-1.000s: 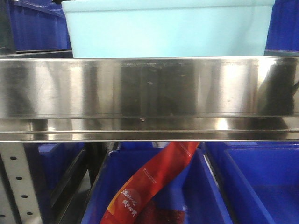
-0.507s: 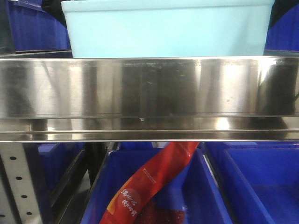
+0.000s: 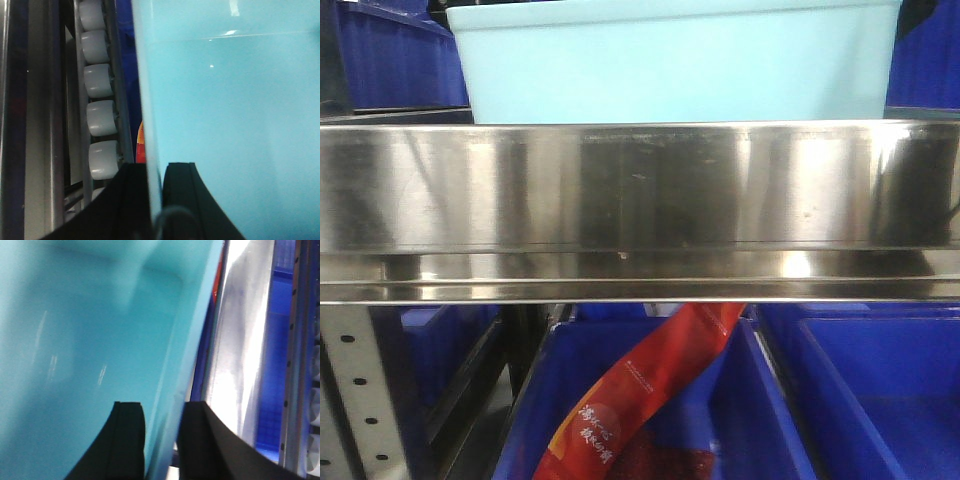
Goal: Fetch blue bin and place on conveyor start
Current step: 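Lift the teal bin with both grippers and pull it off the shelf, then hold the teal bin with both grippers while backing away from the shelf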
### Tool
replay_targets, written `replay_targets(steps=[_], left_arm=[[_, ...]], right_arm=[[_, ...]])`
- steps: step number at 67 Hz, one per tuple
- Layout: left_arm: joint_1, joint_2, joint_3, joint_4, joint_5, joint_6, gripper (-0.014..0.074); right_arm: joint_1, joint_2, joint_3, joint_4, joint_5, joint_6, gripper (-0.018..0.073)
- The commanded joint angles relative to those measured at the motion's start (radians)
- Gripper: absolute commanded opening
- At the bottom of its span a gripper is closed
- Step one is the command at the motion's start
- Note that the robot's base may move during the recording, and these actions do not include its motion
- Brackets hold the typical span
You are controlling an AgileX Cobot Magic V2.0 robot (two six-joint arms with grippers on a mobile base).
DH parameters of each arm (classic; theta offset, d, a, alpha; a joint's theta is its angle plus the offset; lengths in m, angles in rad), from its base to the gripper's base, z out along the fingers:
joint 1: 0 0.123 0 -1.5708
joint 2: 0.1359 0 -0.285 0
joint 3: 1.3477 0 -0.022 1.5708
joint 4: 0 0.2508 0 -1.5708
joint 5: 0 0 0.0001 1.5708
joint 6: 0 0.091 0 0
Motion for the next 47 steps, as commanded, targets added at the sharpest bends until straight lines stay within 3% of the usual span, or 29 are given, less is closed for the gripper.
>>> replay_targets(steps=[1,35,47], left_arm=[[-0.011,-0.015,-0.009,-0.029,0.019,0.002,-0.0111],[-0.081,-0.317,-0.009,-0.013,0.051,0.002,-0.0111],[-0.083,-0.415,-0.009,0.026,-0.051,0.002,-0.0111]], right_arm=[[0.002,-0.025,-0.008,0.0,-0.003,0.017,-0.0153],[0.015,-0.363,-0.008,-0.004,0.019,0.017,-0.0153],[0.026,-0.46,-0.008,-0.006,-0.09,0.017,-0.0153]])
